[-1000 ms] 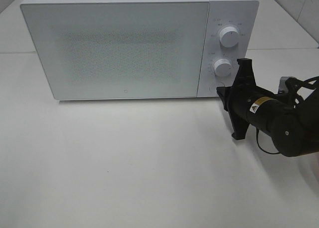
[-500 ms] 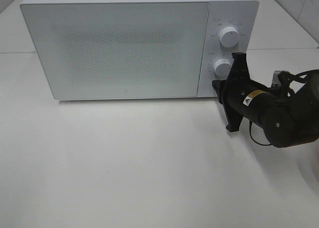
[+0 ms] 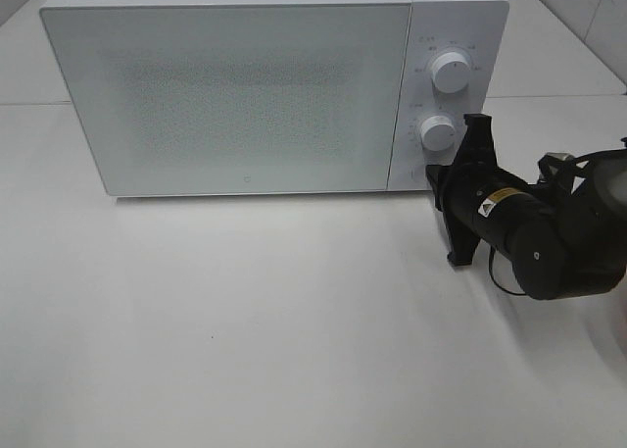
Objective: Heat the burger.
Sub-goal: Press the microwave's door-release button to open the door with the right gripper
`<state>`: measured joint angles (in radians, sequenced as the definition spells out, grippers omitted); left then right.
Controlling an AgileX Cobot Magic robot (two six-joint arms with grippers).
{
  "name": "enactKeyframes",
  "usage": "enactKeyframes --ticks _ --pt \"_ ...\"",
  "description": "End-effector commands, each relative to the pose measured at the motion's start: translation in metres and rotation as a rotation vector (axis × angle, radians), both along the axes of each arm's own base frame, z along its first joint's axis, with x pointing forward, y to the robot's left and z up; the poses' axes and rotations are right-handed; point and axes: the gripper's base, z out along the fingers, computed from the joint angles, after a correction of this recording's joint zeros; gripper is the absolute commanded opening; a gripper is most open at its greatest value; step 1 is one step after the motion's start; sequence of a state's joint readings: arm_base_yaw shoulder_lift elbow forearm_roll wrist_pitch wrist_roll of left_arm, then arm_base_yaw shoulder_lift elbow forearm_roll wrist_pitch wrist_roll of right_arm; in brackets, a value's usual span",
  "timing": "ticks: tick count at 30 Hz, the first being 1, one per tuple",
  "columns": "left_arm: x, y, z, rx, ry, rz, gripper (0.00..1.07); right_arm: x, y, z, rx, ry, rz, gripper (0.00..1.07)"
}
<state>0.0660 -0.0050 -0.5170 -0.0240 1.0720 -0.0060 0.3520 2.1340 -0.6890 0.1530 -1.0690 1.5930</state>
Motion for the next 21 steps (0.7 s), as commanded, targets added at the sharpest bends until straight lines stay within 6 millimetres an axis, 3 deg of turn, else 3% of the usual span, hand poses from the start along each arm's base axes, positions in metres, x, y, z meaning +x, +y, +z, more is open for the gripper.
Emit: enactKeyframes --ticks 1,21 --pt "-0.002 -0.001 -0.001 -0.009 -0.012 0.0 1.0 0.007 0.002 0.006 0.007 -0.043 -0.011 0.01" --pt "-0.002 -0.001 -0.001 -0.009 -0.012 0.0 1.0 0.026 -0.003 0.02 0.049 -0.126 -0.148 0.02"
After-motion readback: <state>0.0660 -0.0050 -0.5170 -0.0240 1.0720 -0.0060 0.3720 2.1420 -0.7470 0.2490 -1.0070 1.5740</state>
